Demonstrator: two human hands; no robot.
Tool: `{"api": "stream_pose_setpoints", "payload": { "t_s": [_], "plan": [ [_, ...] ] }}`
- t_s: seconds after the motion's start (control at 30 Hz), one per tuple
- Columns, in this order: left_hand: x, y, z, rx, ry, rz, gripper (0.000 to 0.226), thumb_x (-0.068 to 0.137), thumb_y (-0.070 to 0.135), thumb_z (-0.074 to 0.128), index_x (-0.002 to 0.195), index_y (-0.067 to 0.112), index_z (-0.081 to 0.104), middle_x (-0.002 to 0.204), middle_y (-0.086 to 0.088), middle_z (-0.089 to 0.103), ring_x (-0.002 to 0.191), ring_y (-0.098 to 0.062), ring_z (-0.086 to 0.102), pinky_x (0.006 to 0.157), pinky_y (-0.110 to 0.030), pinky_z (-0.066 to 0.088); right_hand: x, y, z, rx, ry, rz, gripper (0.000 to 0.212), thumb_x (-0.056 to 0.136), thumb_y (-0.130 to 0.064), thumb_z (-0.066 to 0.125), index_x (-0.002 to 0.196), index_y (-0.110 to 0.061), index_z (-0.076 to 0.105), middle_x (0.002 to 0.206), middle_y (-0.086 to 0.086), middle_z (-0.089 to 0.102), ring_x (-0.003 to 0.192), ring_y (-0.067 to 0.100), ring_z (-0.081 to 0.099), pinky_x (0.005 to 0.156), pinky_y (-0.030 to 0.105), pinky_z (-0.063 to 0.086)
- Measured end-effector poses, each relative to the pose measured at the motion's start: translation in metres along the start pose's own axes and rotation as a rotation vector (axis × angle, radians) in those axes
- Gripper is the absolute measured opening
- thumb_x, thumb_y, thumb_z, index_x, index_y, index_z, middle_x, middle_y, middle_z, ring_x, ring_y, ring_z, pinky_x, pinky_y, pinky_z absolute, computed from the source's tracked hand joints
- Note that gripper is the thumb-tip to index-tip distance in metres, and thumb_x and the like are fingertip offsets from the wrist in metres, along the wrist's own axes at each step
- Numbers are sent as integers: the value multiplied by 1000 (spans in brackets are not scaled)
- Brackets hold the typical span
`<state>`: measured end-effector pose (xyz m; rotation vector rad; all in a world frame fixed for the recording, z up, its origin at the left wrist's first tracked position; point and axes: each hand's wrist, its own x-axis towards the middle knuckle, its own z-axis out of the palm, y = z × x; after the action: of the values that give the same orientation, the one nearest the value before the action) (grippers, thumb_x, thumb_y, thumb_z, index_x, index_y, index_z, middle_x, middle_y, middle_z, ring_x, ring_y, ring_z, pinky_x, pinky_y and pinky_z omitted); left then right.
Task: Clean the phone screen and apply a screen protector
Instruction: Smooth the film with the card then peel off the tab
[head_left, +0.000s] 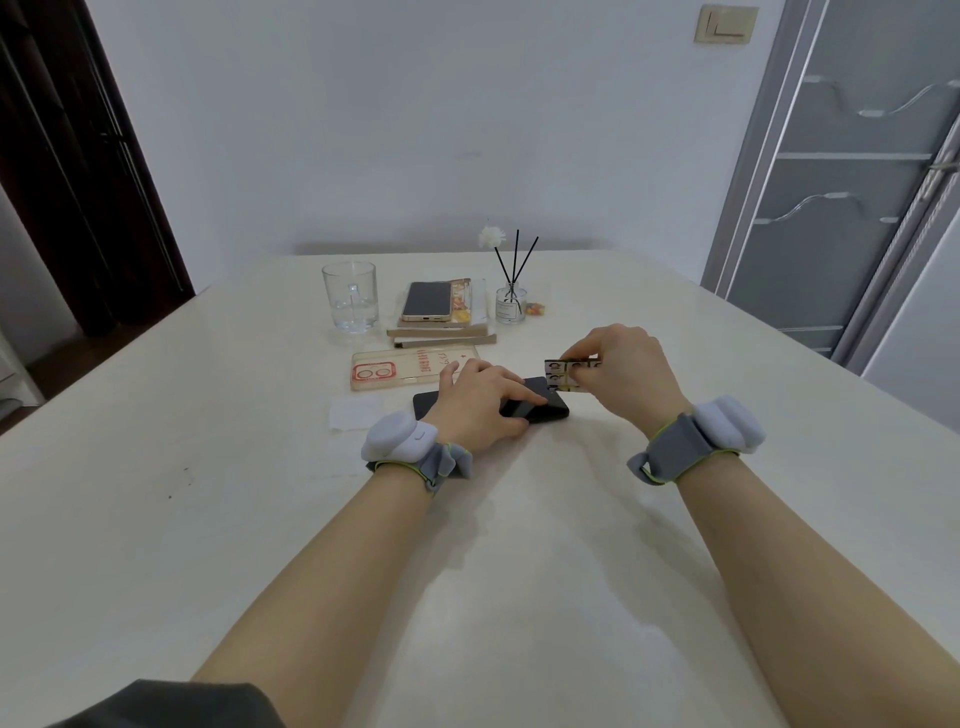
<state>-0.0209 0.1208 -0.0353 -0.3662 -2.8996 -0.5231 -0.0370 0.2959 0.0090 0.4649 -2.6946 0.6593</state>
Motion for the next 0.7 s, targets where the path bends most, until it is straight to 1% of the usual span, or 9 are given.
{"api": "stream_pose_setpoints", "payload": {
  "t_s": [0.13, 0.2, 0.27, 0.33, 0.43, 0.53, 0.6, 0.7],
  "plan": [
    [-1, -1, -2, -5, 15, 2, 33, 85, 37, 61, 117, 46, 60, 133, 14, 50, 129, -17, 29, 114, -47, 3, 0, -1, 7, -62, -32, -20, 29, 83, -13, 54, 97, -27, 74, 103, -2, 69, 96, 26, 58, 90, 41, 42],
    [-2, 0, -2, -1, 15, 3, 33, 85, 37, 60, 117, 46, 60, 133, 14, 50, 129, -17, 29, 114, -47, 2, 1, 0, 10, -99, -9, -22, 30, 84, -13, 52, 99, -28, 73, 104, -2, 68, 98, 26, 57, 87, 37, 36],
    [-2, 0, -2, 3, 12, 3, 32, 85, 38, 60, 116, 47, 61, 133, 14, 50, 129, -16, 29, 114, -47, 3, 1, 1, 13, -148, 19, -17, 31, 86, -13, 50, 100, -29, 73, 103, -3, 69, 98, 26, 56, 81, 34, 29],
    [-2, 0, -2, -2, 11, 3, 32, 85, 38, 60, 116, 47, 61, 133, 14, 50, 129, -17, 28, 113, -47, 3, 2, 1, 13, -153, 55, -5, 31, 87, -13, 50, 101, -29, 73, 101, -1, 70, 96, 27, 56, 78, 33, 26],
    [-2, -1, -2, -6, 6, 3, 32, 86, 38, 60, 116, 47, 61, 133, 14, 50, 129, -17, 28, 113, -47, 2, 2, -2, 13, -111, 84, -21, 29, 85, -13, 52, 99, -26, 74, 100, 1, 70, 94, 28, 57, 77, 34, 29],
    [-2, 0, -2, 5, 6, 5, 33, 85, 38, 60, 117, 47, 60, 133, 14, 49, 129, -17, 28, 113, -47, 3, 0, -7, 15, -103, 44, -53, 30, 83, -12, 53, 100, -26, 74, 102, 1, 71, 95, 29, 59, 82, 36, 36],
    [-1, 0, -2, 3, 5, 4, 33, 86, 37, 59, 117, 47, 60, 133, 14, 50, 129, -17, 28, 113, -47, 3, 0, -6, 17, -140, 29, -52, 32, 84, -12, 52, 102, -26, 73, 104, 1, 70, 98, 29, 58, 84, 36, 36],
    [-1, 1, -2, -13, 5, 1, 32, 86, 37, 59, 116, 47, 61, 132, 14, 50, 129, -17, 28, 113, -47, 2, 1, -3, 17, -176, 50, -23, 31, 85, -12, 51, 102, -26, 73, 104, 2, 69, 97, 30, 57, 81, 35, 33]
  ]
}}
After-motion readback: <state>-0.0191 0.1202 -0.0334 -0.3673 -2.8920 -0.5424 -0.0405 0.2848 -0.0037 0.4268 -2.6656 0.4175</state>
